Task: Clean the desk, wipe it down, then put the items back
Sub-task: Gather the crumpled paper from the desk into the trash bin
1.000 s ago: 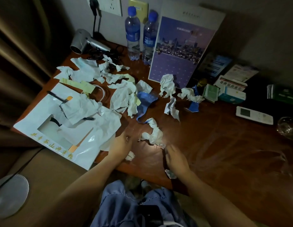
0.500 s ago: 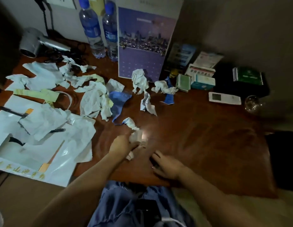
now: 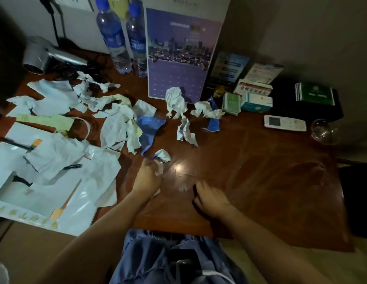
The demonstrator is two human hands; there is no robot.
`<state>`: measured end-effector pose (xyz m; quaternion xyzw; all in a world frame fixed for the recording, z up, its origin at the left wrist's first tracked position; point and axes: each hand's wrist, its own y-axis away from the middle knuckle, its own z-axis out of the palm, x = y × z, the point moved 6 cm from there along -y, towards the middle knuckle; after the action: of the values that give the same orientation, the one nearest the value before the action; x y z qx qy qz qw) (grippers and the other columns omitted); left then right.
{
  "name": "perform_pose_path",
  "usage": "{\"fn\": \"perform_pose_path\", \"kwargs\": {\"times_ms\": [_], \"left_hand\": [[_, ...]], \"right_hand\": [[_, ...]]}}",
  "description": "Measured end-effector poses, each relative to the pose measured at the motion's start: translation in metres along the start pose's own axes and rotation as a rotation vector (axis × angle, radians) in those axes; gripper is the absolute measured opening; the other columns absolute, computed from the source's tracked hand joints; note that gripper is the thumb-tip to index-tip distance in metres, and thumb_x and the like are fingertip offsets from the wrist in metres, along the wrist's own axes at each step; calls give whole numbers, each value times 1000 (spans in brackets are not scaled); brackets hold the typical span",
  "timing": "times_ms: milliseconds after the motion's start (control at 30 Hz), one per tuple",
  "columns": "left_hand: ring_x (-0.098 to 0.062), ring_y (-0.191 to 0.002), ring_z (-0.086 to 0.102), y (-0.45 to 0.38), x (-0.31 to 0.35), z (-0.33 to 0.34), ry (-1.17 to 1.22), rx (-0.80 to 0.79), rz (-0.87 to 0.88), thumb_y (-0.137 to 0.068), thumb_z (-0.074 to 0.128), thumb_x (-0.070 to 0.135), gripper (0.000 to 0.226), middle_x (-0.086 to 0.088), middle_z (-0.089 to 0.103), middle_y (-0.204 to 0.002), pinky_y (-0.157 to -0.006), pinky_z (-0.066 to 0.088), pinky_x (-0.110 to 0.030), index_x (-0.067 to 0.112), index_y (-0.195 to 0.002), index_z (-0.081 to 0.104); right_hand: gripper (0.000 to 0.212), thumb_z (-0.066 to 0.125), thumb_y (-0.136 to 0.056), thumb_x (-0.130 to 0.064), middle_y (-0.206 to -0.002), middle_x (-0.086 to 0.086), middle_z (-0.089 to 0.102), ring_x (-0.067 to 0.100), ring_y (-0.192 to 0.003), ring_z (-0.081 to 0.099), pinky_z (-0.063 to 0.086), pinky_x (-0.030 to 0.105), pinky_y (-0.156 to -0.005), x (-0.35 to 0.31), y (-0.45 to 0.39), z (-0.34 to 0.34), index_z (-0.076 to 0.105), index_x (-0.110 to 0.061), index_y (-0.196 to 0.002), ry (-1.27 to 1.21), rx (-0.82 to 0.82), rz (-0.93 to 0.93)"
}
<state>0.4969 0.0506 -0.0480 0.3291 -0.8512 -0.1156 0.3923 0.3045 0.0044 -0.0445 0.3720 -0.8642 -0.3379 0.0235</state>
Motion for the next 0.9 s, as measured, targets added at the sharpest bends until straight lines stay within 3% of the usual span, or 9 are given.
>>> {"fn": "perform_pose_path", "kwargs": {"times_ms": [67, 167, 267, 367, 500, 600, 700, 833, 900], "left_hand": [[-29, -95, 58, -1, 6, -6, -19, 15, 19, -93, 47, 8, 19, -17, 57, -106, -77, 39, -25, -4, -100, 60], [-33, -95, 60, -5, 8, -13, 37, 26, -65, -95, 46, 13, 19, -18, 61, -102, -77, 43, -33, -1, -105, 54], [-34, -94, 61, -8, 7, -13, 98, 17, -87, -95, 46, 13, 17, -17, 63, -103, -75, 44, -37, 8, -111, 49], [-38, -94, 61, -11, 10, -12, 51, 8, -64, -94, 46, 20, 29, -20, 63, -107, -75, 45, -39, 10, -121, 44], [-40, -107, 57, -21, 7, -7, -30, -1, -108, -91, 52, 44, 62, -20, 59, -120, -86, 46, -45, 14, -140, 28], [-38, -113, 55, -30, 9, -5, -63, -15, -120, -90, 54, 47, 69, -16, 55, -128, -90, 44, -46, 18, -144, 23], [-37, -112, 55, -37, 11, -5, -122, -19, -112, -89, 55, 45, 57, -14, 55, -128, -89, 45, -43, 18, -136, 37], [-33, -101, 59, -43, 14, -3, -94, -9, -149, -86, 59, 42, 37, -9, 61, -112, -83, 47, -40, 16, -111, 54], [-30, -96, 61, -45, 16, -3, -94, -26, -167, -87, 57, 40, 30, -6, 63, -107, -82, 49, -39, 17, -106, 55]], "right_hand": [[27, 42, -95, -27, -116, 16, 55, 34, -97, 56, 29, 30, -67, -5, -5, -14, 44, -7, -113, -33, 32, -7], [20, 43, -95, -26, -110, 12, 62, 32, -95, 59, 28, 27, -65, -16, -12, -28, 49, -13, -108, -84, 90, -51], [34, 44, -96, -41, -101, 10, 63, 30, -91, 61, 29, 28, -62, -21, -24, -27, 47, -11, -111, -85, 80, -92], [44, 49, -93, -48, -107, 11, 62, 32, -94, 60, 33, 30, -64, -21, -36, -21, 42, -10, -117, -39, 29, -112], [22, 43, -97, -23, -110, 14, 56, 35, -92, 57, 31, 35, -64, -29, -43, -13, 45, -8, -113, 47, 21, -273], [25, 46, -93, -10, -117, 13, 50, 36, -87, 57, 33, 37, -62, -24, -50, -19, 44, -7, -117, 49, 10, -273], [23, 44, -96, -15, -118, 12, 53, 31, -92, 58, 38, 34, -67, -5, -60, -40, 45, -8, -118, -127, 88, -109], [32, 46, -95, -30, -105, 4, 61, 22, -92, 61, 41, 26, -69, 26, -77, -76, 45, -20, -125, -341, 257, 107], [32, 38, -84, -49, -99, -1, 61, 20, -87, 62, 49, 30, -70, 34, -86, -97, 44, -31, -110, -319, 418, 100]]}}
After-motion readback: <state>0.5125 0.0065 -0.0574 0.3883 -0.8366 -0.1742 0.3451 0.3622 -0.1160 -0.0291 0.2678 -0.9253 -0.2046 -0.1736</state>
